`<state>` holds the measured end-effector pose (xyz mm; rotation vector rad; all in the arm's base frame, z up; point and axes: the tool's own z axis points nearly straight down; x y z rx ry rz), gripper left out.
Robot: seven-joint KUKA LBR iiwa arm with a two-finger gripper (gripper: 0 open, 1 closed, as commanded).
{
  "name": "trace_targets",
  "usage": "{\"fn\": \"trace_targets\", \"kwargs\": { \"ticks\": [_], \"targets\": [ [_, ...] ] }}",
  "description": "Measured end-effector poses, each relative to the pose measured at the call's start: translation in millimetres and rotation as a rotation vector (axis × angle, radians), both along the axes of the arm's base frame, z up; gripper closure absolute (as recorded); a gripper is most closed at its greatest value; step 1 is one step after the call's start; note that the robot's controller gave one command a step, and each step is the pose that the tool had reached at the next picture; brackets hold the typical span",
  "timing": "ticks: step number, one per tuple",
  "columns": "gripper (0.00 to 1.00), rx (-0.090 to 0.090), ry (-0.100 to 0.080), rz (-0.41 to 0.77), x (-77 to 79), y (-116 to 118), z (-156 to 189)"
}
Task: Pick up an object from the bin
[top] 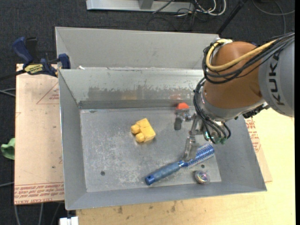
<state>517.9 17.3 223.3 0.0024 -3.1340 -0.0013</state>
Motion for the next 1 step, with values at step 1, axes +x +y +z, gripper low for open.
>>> {"fn": "trace_targets", "kwargs": {
  "ticks": [1],
  "targets": [
    [0.0, 0.001, 0.001, 0.2, -29.4, -15.5, -111.6]
  ]
}}
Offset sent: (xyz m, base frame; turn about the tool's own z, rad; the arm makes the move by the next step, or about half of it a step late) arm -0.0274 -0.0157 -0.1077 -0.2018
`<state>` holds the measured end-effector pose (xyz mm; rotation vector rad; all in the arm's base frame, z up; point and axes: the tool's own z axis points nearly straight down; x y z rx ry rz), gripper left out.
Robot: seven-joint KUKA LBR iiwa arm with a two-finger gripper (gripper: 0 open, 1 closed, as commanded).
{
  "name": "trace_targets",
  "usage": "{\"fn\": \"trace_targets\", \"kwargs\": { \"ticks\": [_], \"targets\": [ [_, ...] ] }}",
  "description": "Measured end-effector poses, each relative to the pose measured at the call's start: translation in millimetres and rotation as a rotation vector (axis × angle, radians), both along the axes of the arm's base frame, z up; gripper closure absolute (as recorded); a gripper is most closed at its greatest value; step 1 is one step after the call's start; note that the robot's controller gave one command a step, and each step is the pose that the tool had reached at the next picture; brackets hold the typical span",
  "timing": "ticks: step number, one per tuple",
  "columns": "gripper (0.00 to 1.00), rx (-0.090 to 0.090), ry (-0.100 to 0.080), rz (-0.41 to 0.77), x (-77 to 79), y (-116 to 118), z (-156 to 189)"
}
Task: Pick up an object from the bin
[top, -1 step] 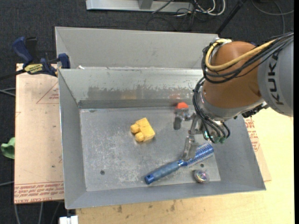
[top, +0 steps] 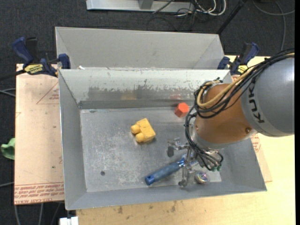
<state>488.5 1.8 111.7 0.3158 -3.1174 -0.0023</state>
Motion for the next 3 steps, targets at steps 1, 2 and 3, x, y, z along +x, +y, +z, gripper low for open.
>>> {"fn": "trace_targets", "kwargs": {
  "ticks": [1, 2, 3],
  "targets": [
    [0.0, 0.001, -0.01, -0.012, 9.5, 8, -44],
    [1.0, 0.001, -0.009, -0.013, 9.1, 7, -42],
    [1.0, 0.0, -0.018, -0.04, 11.3, 12, 105]
  ]
}}
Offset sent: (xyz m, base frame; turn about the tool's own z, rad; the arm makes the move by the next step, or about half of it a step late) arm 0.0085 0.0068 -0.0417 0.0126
